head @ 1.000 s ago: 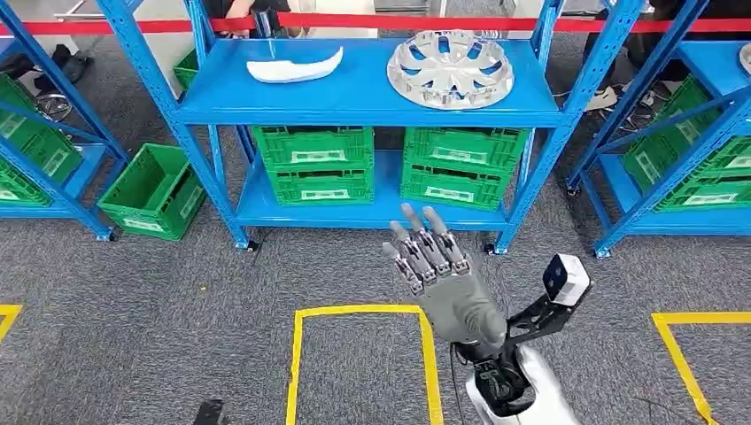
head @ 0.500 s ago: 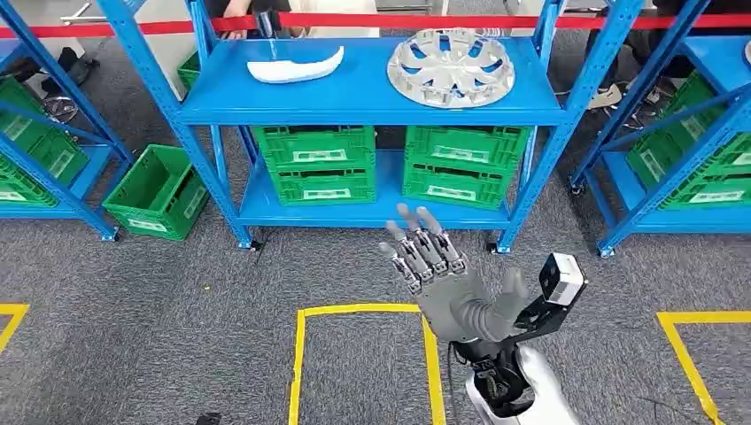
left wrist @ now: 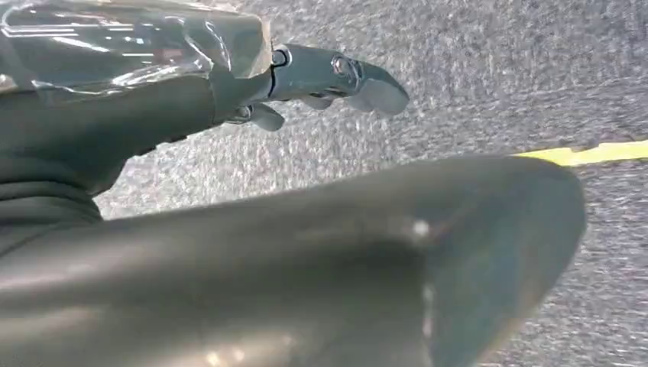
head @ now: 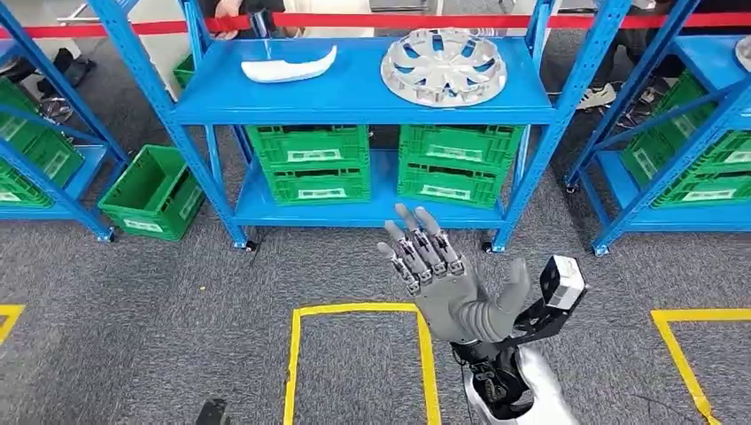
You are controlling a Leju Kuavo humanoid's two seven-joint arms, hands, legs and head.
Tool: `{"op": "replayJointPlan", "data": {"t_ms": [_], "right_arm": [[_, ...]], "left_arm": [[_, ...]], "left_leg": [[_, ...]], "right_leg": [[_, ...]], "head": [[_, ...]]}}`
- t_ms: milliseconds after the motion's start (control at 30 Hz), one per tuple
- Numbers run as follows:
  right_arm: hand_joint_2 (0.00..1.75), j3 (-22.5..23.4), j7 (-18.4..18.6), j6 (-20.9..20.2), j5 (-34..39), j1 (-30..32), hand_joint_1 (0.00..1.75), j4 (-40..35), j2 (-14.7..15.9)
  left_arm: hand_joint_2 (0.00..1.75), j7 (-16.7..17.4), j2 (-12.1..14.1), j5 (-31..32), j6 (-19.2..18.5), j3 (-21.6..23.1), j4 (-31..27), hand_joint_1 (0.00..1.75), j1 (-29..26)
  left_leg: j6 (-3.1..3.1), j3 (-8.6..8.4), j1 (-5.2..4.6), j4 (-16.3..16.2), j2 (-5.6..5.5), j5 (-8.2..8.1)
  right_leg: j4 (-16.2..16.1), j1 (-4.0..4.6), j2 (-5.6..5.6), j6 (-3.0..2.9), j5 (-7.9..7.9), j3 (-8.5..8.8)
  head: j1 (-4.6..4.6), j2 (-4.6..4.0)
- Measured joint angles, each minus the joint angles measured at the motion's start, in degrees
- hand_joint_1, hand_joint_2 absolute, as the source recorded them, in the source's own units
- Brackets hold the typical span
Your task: Take the parts from the cabinet and place them on the table.
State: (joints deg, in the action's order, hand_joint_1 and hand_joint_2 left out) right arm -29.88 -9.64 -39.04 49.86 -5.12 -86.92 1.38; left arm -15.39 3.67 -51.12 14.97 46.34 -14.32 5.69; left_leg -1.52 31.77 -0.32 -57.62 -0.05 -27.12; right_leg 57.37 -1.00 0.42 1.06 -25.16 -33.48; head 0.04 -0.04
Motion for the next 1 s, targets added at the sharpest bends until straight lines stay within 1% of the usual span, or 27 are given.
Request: {"op": "replayJointPlan", "data": {"t_ms": [33,67,100,133,167,200,233,267,300,333,367,400,433,467,500,533,567,600,633,700,733,767,800,833,900,933,1000], "right_arm": [[0.00,-0.1,0.2,-0.1,0.0,0.0,0.00,-0.1,0.0],[0.00,0.0,0.2,-0.1,0.0,0.0,0.00,-0.3,-0.1],[0.00,0.0,0.2,-0.1,0.0,-0.1,0.00,-0.3,0.0],[0.00,0.0,0.3,-0.2,0.0,-0.2,0.00,-0.3,0.0],[0.00,0.0,0.3,-0.2,0.0,-0.2,0.00,-0.3,0.0],[0.00,0.0,0.4,-0.2,0.0,-0.1,0.00,-0.3,0.2],[0.00,0.0,0.4,-0.2,0.0,0.0,0.00,-0.3,0.3],[0.00,0.0,0.5,-0.2,-0.1,0.0,0.00,-0.3,0.4],[0.00,0.0,0.5,-0.3,0.0,0.0,0.00,-0.3,0.5],[0.00,0.0,0.6,-0.5,0.0,0.0,0.00,-0.3,0.5],[0.00,0.0,0.7,-0.6,0.0,-0.1,0.00,-0.3,0.5],[0.00,0.0,0.7,-0.7,0.0,-0.2,0.00,-0.3,0.6],[0.00,-0.1,0.8,-0.8,0.0,-0.2,0.00,-0.3,0.6],[0.00,-0.1,0.8,-0.9,0.0,-0.3,0.00,-0.3,0.6],[0.00,-0.1,0.9,-0.9,0.0,-0.2,0.00,-0.3,0.6],[0.00,-0.1,0.9,-0.9,0.0,-0.2,0.00,-0.3,0.7],[0.00,-0.1,0.9,-1.0,0.0,-0.3,0.00,-0.3,0.6],[0.00,-0.1,0.9,-1.0,0.0,-0.3,0.00,-0.4,0.6],[0.00,-0.1,0.9,-1.0,0.0,-0.3,0.00,-0.5,0.6],[0.00,-0.1,0.9,-1.1,0.0,-0.2,0.00,-0.7,0.6],[0.00,-0.1,0.9,-1.1,0.0,-0.2,0.00,-0.7,0.7],[0.00,-0.2,1.0,-1.1,0.0,-0.2,0.00,-0.7,0.7],[0.00,-0.2,1.1,-1.2,-0.1,-0.2,0.00,-0.7,0.7],[0.00,-0.2,1.1,-1.3,-0.2,-0.2,0.00,-0.7,0.7],[0.00,-0.3,1.2,-2.0,-0.3,-0.5,0.00,-0.8,0.7],[0.00,-0.4,1.1,-2.3,-0.3,-0.8,0.00,-0.8,0.7],[0.00,-0.4,1.1,-2.6,-0.3,-1.1,0.00,-0.8,0.8]], "left_arm": [[0.00,0.0,0.0,0.0,-0.1,-0.2,0.0,0.00,-0.1],[0.00,0.0,0.0,0.0,-0.2,-0.4,0.0,0.00,-0.1],[0.00,0.0,-0.3,0.1,-0.3,-0.5,0.0,0.00,0.0],[0.00,-0.1,-0.3,0.1,-0.4,-0.6,0.0,0.00,0.0],[0.00,-0.1,-0.3,0.1,-0.4,-0.7,0.0,0.00,0.0],[0.00,-0.1,-0.4,0.2,-0.5,-0.9,0.0,0.00,-0.1],[0.00,-0.1,-0.4,0.2,-0.5,-0.9,0.0,0.00,-0.1],[0.00,-0.1,-0.5,0.3,-0.6,-0.9,0.0,0.00,-0.2],[0.00,-0.1,-0.6,0.4,-0.6,-0.9,0.0,0.00,-0.2],[0.00,-0.1,-0.7,0.5,-0.6,-1.0,0.0,0.00,-0.1],[0.00,-0.1,-0.8,0.5,-0.6,-1.0,0.0,0.00,-0.1],[0.00,-0.1,-0.9,0.6,-0.5,-1.1,0.0,0.00,-0.1],[0.00,-0.1,-0.9,0.6,-0.4,-1.3,0.0,0.00,-0.1],[0.00,-0.1,-0.9,0.6,-0.4,-1.4,0.0,0.00,-0.1],[0.00,-0.1,-0.9,0.7,-0.4,-1.4,0.0,0.00,-0.2],[0.00,-0.1,-0.9,0.7,-0.3,-1.4,0.0,0.00,-0.2],[0.00,-0.1,-0.8,0.8,-0.3,-1.4,0.0,0.00,-0.1],[0.00,-0.1,-0.9,0.9,-0.3,-1.4,0.0,0.00,-0.1],[0.00,-0.1,-1.0,1.0,-0.1,-1.4,0.0,0.00,-0.1],[0.00,-0.1,-1.0,1.2,0.2,-1.4,0.0,0.00,-0.1],[0.00,-0.1,-1.0,1.3,0.3,-1.4,0.0,0.00,-0.2],[0.00,-0.1,-1.0,1.3,0.3,-1.4,0.0,0.00,-0.2],[0.00,-0.1,-1.1,1.4,0.3,-1.4,0.0,0.00,-0.2],[0.00,-0.1,-1.0,1.4,0.4,-1.4,0.0,0.00,-0.1],[0.00,-0.1,-1.0,1.4,0.4,-1.6,0.0,0.00,0.0],[0.00,-0.1,-0.8,1.5,0.4,-1.7,0.0,0.00,0.1],[0.00,-0.1,-0.8,1.7,0.5,-1.9,-0.1,0.00,0.3]], "left_leg": [[-0.30,0.04,-0.09,0.2,-0.01,0.22],[-0.81,-0.59,0.48,1.4,0.06,1.10],[-0.85,-0.68,0.44,1.8,0.20,1.43],[-1.18,-0.51,0.46,1.9,0.19,1.62],[-1.23,-0.32,0.43,1.9,0.20,1.67],[-1.32,-0.12,0.32,1.8,0.20,1.73],[-1.34,0.03,0.29,1.8,0.19,1.77],[-1.33,0.07,0.28,1.7,0.18,1.78],[-1.32,0.05,0.28,1.6,0.12,1.77],[-1.22,0.04,0.31,1.5,0.02,1.70],[-1.04,0.02,0.31,1.2,-0.05,1.57],[-0.74,0.14,0.29,0.9,-0.10,1.37],[-0.31,0.57,-0.30,0.4,-0.12,1.08],[-0.13,0.70,-0.13,0.4,-0.08,1.12],[0.06,0.71,-0.10,0.4,-0.07,1.23],[0.25,0.70,0.02,0.5,-0.05,1.32],[0.58,0.77,0.08,0.2,-0.08,1.03],[0.99,1.33,0.20,-0.5,-0.08,0.32],[1.42,2.42,0.39,-3.2,-0.06,-1.51],[2.11,6.83,0.84,-12.6,-0.03,-5.78],[2.32,9.02,0.98,-17.0,-0.03,-7.06],[2.37,9.87,1.05,-18.4,-0.02,-6.75],[2.23,9.22,1.06,-16.5,-0.01,-5.10],[1.97,7.34,1.06,-12.5,-0.01,-2.72],[0.91,2.02,0.87,-1.7,-0.02,2.06],[0.52,1.06,0.62,0.0,0.06,0.65],[-0.12,1.26,0.00,0.6,0.04,0.49]], "right_leg": [[-0.3,0.00,0.00,0.37,0.24,0.06],[-0.1,0.16,-0.05,0.58,0.13,-0.15],[0.9,0.09,-0.14,0.57,-0.59,-0.84],[3.9,0.07,-0.13,0.21,-2.37,-2.16],[8.2,0.04,-0.13,-0.03,-4.26,-4.10],[14.2,0.02,-0.12,-0.13,-6.49,-6.86],[17.7,0.03,-0.12,0.05,-7.50,-8.50],[18.4,0.01,-0.14,0.47,-7.34,-8.76],[16.1,-0.02,-0.14,1.02,-6.30,-7.42],[11.3,-0.06,-0.19,1.64,-4.36,-4.92],[5.2,-0.07,-0.27,2.07,-2.22,-1.76],[0.4,-0.05,-0.48,2.00,-1.07,0.63],[-0.1,0.19,-0.45,1.02,-1.15,1.08],[0.0,0.20,-0.40,0.47,-0.99,0.77],[0.0,0.36,-0.35,0.37,-0.99,0.64],[0.0,0.51,-0.33,0.07,-0.93,0.62],[-0.3,-0.33,-0.32,-0.38,-0.68,0.75],[-0.3,-0.40,-0.28,-0.49,-0.69,0.84],[-0.3,-0.43,-0.31,-0.89,-0.79,0.86],[-0.3,-0.32,-0.31,-1.04,-0.88,0.79],[-0.3,-0.27,-0.32,-1.07,-0.91,0.80],[-0.3,-0.24,-0.30,-1.10,-0.95,0.85],[-0.3,-0.22,-0.26,-1.10,-0.99,0.94],[-0.3,-0.21,-0.18,-1.11,-1.03,1.08],[-0.4,-0.16,-0.02,-0.92,-1.16,1.44],[-0.4,-0.02,-0.03,-0.82,-1.17,1.39],[-0.8,-0.05,-0.05,-0.05,-1.22,1.29]], "head": [[-0.02,0.00],[0.00,0.00],[0.11,0.00],[0.13,0.00],[0.13,0.00],[0.13,0.00],[0.11,0.00],[0.11,0.00],[0.13,0.00],[0.11,0.00],[0.13,0.00],[0.13,0.00],[0.04,0.00],[0.04,0.00],[-0.02,0.00],[0.04,0.00],[0.06,0.00],[0.02,0.00],[-0.31,0.00],[-0.28,0.00],[-0.26,0.00],[-0.28,0.00],[-0.28,0.00],[-0.31,0.00],[-0.29,0.00],[-0.11,0.00],[-0.22,0.00]]}}
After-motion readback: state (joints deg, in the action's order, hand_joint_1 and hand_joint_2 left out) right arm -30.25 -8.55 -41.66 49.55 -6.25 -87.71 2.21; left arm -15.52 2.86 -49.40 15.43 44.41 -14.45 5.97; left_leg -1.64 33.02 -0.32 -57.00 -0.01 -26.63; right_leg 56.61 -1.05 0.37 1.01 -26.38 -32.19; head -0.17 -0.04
